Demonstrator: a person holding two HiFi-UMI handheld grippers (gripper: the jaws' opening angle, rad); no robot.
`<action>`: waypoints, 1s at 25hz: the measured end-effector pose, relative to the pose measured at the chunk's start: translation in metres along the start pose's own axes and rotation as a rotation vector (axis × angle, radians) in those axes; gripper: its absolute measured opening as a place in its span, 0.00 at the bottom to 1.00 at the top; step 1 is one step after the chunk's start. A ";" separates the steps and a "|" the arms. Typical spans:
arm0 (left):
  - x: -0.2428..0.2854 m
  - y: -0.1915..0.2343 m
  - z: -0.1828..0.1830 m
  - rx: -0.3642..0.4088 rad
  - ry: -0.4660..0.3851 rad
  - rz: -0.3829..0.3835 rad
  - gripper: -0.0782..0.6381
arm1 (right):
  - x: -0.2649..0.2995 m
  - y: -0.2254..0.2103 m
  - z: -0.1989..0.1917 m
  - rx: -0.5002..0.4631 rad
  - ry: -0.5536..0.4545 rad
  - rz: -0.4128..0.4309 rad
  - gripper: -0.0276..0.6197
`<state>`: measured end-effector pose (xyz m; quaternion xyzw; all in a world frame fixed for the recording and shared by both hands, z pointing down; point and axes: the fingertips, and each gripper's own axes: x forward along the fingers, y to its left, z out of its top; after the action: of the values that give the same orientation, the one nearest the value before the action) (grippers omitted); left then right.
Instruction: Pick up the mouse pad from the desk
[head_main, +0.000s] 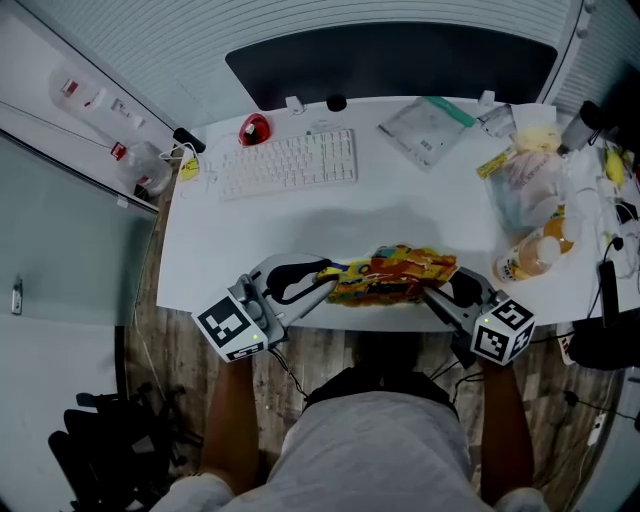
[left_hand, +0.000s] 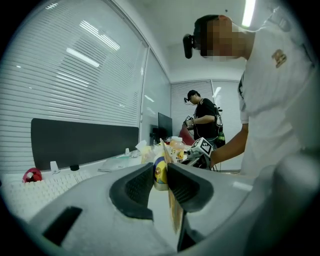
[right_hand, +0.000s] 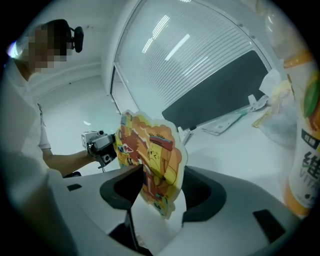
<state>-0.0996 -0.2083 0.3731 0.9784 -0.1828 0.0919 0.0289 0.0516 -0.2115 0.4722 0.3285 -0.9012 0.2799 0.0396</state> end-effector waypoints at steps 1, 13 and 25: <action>-0.002 0.002 0.000 -0.006 -0.006 0.013 0.25 | -0.001 0.003 0.002 -0.005 -0.010 0.016 0.41; -0.017 0.037 0.000 -0.002 -0.008 0.246 0.27 | -0.009 0.035 0.040 -0.253 -0.075 0.011 0.07; -0.033 0.053 0.001 -0.017 -0.050 0.359 0.32 | -0.020 0.065 0.119 -0.494 -0.107 -0.064 0.07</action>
<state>-0.1492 -0.2457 0.3673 0.9318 -0.3560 0.0699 0.0157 0.0405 -0.2224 0.3359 0.3516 -0.9322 0.0322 0.0798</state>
